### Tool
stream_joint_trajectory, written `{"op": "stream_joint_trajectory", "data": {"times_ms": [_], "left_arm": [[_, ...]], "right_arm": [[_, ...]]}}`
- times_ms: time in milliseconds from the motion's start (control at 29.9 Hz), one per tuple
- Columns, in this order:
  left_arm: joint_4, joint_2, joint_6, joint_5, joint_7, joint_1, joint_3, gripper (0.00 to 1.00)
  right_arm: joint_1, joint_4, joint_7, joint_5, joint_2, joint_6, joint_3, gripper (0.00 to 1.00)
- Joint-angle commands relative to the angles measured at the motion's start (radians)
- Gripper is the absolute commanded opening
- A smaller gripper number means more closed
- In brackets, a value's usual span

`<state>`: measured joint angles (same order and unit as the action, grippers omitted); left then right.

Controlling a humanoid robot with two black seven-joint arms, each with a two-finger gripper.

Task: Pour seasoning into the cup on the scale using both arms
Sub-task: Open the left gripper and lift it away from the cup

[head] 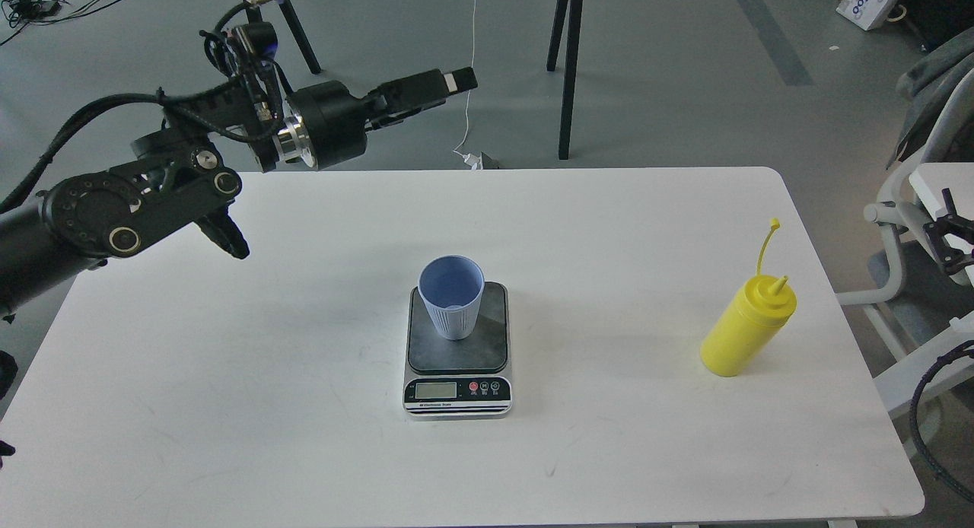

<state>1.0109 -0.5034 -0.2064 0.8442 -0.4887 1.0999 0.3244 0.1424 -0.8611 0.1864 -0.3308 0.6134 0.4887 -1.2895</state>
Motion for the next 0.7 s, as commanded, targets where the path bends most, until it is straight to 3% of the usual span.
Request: {"op": "stream_joint_trajectory", "data": {"times_ms": [0, 200, 267, 334, 668], "left_arm": [[-0.061, 0.015, -0.002, -0.216, 0.000, 0.001, 0.028, 1.00], [-0.160, 0.063, -0.050, -0.514, 0.004, -0.001, 0.102, 1.00], [-0.163, 0.063, -0.120, -0.612, 0.056, -0.009, 0.110, 1.00], [-0.164, 0.062, -0.149, -0.707, 0.078, -0.017, 0.113, 1.00], [-0.160, 0.052, -0.146, -0.849, 0.081, -0.074, 0.168, 1.00]], "right_arm": [[-0.167, -0.068, 0.021, -0.005, -0.003, 0.000, -0.037, 0.99], [-0.320, -0.113, 0.011, -0.025, -0.055, 0.000, -0.013, 0.99], [-0.384, -0.162, 0.001, -0.063, -0.095, 0.000, -0.007, 0.99], [-0.434, -0.206, -0.011, -0.076, -0.132, 0.000, -0.002, 0.99], [-0.504, -0.381, -0.002, -0.068, -0.230, 0.000, 0.081, 0.99]]}}
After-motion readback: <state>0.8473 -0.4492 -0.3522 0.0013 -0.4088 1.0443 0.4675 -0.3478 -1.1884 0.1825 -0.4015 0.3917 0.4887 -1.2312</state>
